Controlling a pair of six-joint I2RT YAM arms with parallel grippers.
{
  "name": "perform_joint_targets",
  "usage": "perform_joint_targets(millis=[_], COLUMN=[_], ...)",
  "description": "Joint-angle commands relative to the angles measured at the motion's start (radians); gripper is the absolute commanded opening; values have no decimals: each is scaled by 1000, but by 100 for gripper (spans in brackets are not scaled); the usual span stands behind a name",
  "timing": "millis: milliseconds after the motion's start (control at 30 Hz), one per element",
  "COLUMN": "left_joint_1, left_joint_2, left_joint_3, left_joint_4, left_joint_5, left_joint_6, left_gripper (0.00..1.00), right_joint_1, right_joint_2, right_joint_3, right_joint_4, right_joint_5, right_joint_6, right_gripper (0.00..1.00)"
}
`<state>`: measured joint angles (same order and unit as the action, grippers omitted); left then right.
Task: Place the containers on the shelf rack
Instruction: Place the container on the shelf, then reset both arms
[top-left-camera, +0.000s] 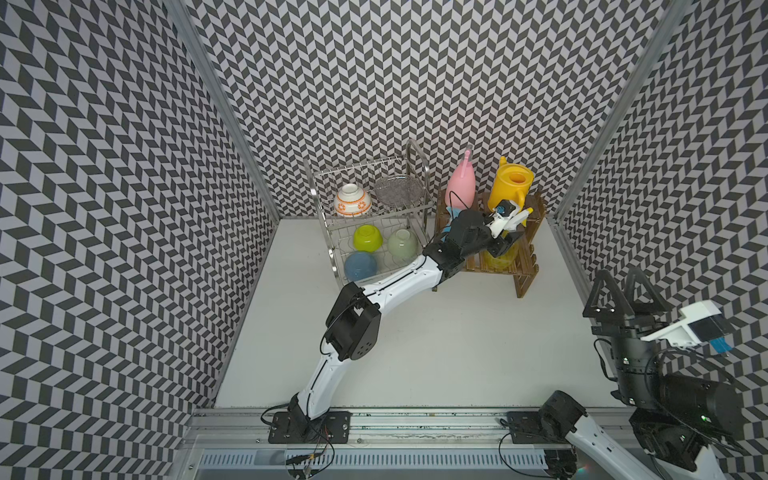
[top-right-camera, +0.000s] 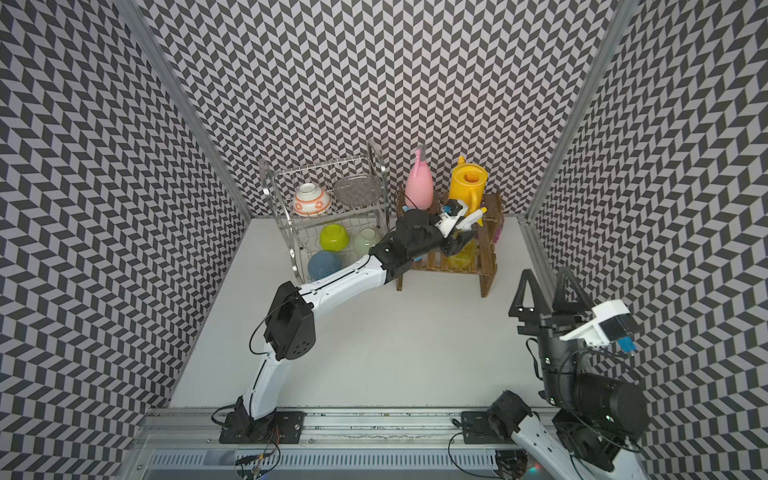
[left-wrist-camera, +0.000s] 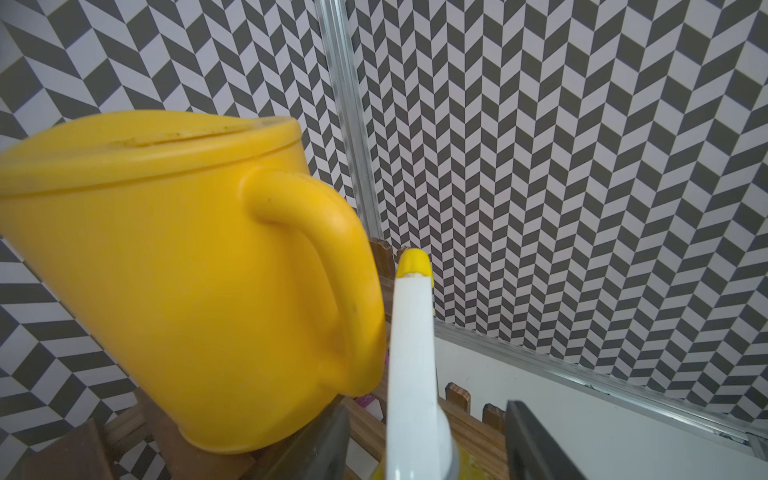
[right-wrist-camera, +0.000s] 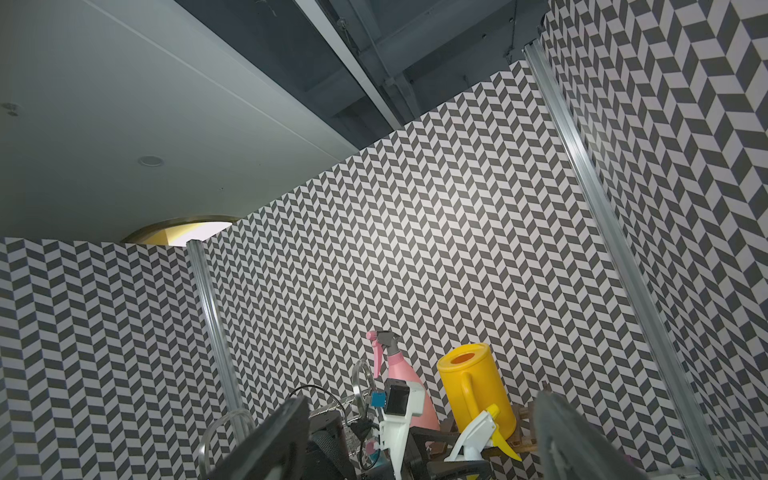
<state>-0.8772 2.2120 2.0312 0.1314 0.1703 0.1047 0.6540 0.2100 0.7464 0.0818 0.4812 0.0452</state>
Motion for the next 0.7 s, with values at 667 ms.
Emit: perform_joint_targets(millis=[667], left_joint_1=[-51], left_joint_2=[-172], left_joint_3=[-36], left_joint_4=[-55], left_joint_5=[-102], left_joint_6=[-16], left_gripper=[92], right_joint_1=[1], right_joint_2=[-14], right_joint_3=[-7], right_joint_4=[4], right_joint_5=[-29], right_joint_6=[-14], right_gripper=[88])
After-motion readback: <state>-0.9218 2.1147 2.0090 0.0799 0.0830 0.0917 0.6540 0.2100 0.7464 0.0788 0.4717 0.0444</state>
